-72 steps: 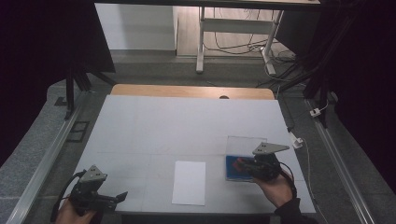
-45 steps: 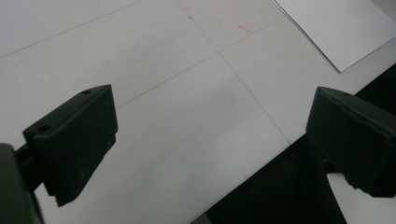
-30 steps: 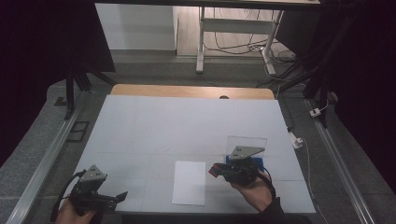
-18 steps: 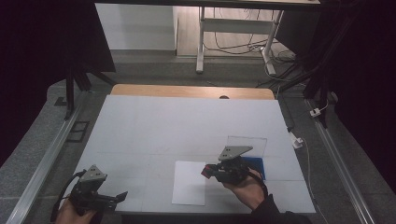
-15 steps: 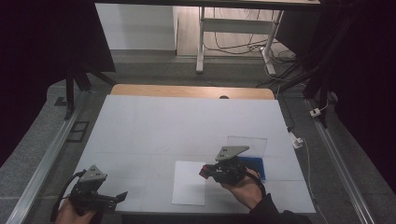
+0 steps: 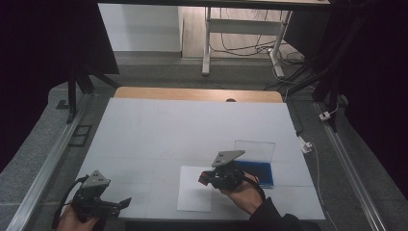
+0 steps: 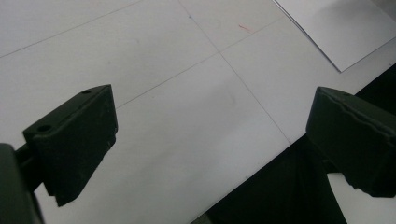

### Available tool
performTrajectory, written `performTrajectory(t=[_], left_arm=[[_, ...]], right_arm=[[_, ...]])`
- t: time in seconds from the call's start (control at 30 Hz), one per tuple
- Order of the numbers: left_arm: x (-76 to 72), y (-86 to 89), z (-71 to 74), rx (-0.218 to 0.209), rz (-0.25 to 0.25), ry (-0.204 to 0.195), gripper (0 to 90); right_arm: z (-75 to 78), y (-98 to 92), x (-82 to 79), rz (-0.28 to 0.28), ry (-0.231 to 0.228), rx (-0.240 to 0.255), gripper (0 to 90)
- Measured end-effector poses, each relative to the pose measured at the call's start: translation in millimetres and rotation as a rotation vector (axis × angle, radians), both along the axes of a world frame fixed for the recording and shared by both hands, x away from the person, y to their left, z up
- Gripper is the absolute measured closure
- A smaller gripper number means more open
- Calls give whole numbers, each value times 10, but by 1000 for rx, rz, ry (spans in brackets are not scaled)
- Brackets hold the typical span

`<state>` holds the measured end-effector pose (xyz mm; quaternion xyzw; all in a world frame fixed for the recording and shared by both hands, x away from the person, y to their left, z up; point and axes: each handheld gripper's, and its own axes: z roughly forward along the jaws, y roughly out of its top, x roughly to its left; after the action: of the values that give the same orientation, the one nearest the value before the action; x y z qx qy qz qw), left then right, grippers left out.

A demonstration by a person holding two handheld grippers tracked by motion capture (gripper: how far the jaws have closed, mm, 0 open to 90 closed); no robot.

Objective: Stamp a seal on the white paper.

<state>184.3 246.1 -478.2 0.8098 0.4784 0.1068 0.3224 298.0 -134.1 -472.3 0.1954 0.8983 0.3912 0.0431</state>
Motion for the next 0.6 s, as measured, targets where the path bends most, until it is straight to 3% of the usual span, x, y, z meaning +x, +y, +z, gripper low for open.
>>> performTrajectory(t=[0.6], left_arm=[[-2,1,1,-1,-2,-2,27]], right_arm=[[-148,255,24,56,-18,-66,801]])
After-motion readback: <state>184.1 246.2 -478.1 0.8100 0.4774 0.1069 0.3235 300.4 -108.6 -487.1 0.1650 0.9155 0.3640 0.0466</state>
